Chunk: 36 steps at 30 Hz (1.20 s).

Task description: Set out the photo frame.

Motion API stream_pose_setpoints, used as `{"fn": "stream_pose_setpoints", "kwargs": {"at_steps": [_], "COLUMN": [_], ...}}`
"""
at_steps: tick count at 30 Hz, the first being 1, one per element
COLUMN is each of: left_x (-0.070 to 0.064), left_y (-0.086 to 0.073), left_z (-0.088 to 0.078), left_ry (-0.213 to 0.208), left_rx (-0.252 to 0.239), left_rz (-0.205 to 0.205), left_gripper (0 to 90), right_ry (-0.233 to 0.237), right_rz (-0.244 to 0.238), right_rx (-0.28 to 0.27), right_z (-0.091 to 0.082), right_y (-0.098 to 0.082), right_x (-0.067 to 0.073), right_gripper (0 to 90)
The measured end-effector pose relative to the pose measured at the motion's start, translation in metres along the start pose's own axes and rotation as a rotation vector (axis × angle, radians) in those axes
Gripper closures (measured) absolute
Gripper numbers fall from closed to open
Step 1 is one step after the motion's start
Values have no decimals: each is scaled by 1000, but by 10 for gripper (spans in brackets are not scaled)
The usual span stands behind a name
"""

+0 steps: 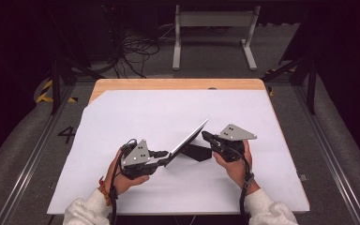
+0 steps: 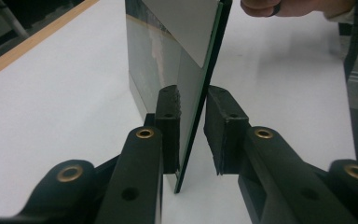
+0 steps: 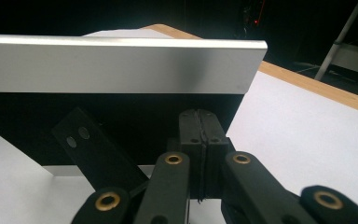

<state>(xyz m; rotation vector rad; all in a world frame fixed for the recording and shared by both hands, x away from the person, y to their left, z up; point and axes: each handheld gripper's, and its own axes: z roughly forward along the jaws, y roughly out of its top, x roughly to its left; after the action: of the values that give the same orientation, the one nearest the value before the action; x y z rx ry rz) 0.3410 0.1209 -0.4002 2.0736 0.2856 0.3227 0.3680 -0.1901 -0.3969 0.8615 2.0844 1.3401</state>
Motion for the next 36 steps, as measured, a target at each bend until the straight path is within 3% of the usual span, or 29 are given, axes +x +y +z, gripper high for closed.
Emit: {"fn": "stream_pose_setpoints", "kwargs": {"at_steps": [4,15,36], "left_x": [-2,-4,-16], "left_y": [3,5,12], "left_z": [1,3,6], "left_ry": [-22,-2,-20], "left_rx": [-5,0,-8], "left_rz": [6,3,38], "left_gripper": [777,789,774], "right_ry": [-9,13,46], "right_rz": [-1,-13,-33], "right_rx": [-19,-28,-16], "right_z": [-3,-3,4], "right_y": [1,4,6], "right_x": [-1,6,16], "right_gripper": [900,900,900]}}
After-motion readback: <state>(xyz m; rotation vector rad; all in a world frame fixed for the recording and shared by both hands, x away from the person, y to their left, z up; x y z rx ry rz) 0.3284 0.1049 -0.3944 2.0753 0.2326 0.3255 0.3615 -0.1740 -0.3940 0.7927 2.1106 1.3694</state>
